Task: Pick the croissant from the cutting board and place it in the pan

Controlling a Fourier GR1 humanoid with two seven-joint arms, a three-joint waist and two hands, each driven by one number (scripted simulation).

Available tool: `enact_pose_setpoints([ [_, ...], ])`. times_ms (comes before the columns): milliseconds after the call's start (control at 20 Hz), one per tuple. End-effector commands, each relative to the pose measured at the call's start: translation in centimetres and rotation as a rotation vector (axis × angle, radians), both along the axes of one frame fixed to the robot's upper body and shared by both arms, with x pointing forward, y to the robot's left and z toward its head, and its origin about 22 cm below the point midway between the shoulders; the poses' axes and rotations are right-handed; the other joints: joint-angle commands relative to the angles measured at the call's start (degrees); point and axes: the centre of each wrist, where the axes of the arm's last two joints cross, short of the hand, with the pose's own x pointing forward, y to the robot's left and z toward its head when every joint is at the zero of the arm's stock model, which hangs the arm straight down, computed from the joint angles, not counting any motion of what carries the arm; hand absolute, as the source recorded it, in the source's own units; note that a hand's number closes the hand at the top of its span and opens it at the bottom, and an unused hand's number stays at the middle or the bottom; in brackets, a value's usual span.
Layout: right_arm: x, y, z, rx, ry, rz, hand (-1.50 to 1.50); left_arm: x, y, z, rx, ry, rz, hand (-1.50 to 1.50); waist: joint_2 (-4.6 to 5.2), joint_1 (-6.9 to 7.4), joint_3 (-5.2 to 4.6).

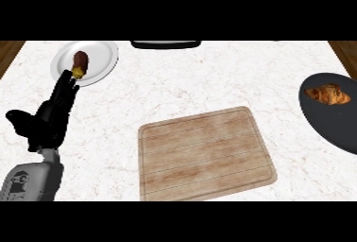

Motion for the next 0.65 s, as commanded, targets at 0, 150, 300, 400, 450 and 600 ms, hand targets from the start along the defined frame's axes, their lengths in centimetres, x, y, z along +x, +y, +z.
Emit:
enact_pose_setpoints([
  [0,-5.0,-2.1,0.6,0.019,-0.06,0.077,-1.5,-1.5,-0.3,-0.5,0.008,0.005,0.01,0.0,-0.46,-0.7,-0.14],
  [150,-5.9,-2.6,1.6,0.02,-0.057,0.069,-1.5,0.0,1.1,-0.2,0.025,0.003,0.021,0.0,-0.14,-0.94,-0.19],
  [300,-8.1,-2.8,1.9,0.0,-0.042,0.076,-1.5,-1.0,1.8,-0.2,-0.005,-0.002,0.036,0.0,-0.4,-1.11,-0.27],
  [400,-9.5,-3.2,2.5,0.015,-0.021,0.09,-1.5,-0.2,1.0,0.5,0.001,0.002,0.027,0.0,-0.28,-1.11,-0.23],
  [450,-8.6,-2.0,1.3,0.005,-0.006,0.115,-1.5,0.2,0.8,1.2,0.014,0.005,0.029,0.0,-0.26,-0.86,-0.23],
  [600,-9.6,-1.3,2.5,-0.062,0.022,0.08,-1.5,0.2,-0.5,0.7,0.002,0.007,0.02,0.0,-0.06,-0.45,-0.2],
])
